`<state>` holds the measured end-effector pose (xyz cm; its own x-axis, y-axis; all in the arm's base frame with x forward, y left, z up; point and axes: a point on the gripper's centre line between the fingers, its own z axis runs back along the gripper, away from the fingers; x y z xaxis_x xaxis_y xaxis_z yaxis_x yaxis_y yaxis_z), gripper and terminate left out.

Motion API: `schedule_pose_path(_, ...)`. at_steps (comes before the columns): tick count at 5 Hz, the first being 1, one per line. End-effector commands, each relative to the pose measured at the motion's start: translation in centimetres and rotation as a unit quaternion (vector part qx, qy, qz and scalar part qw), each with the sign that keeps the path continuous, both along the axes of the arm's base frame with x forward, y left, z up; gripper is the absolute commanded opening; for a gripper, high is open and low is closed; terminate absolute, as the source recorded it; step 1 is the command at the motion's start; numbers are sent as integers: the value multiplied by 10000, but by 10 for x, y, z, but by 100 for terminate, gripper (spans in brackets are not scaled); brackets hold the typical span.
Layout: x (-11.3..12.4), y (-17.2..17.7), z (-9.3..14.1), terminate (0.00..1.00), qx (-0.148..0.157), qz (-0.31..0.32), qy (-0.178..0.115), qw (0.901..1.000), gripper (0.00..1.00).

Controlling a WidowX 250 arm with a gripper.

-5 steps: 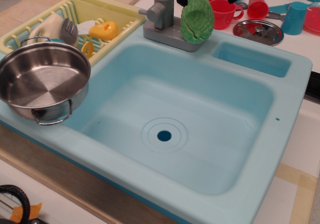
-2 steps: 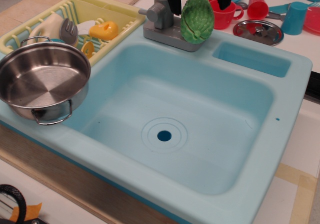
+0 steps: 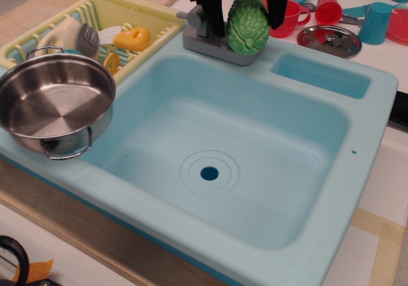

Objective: Put green squash into pot or pan

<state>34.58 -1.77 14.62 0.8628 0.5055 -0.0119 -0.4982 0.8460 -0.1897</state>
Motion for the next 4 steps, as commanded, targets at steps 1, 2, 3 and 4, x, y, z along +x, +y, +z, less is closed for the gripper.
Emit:
schedule_pose_path(1, -1, 11, -7, 0, -190, 108, -24, 9998, 100)
schedule_pose_path(2, -5, 10, -3, 0, -129, 201, -85, 9997, 0)
schedule_pose_path(3, -16, 5, 8, 0, 24, 300, -268, 9992, 0)
schedule_pose_path(4, -26, 1, 19, 0, 117, 354, -351, 9987, 0)
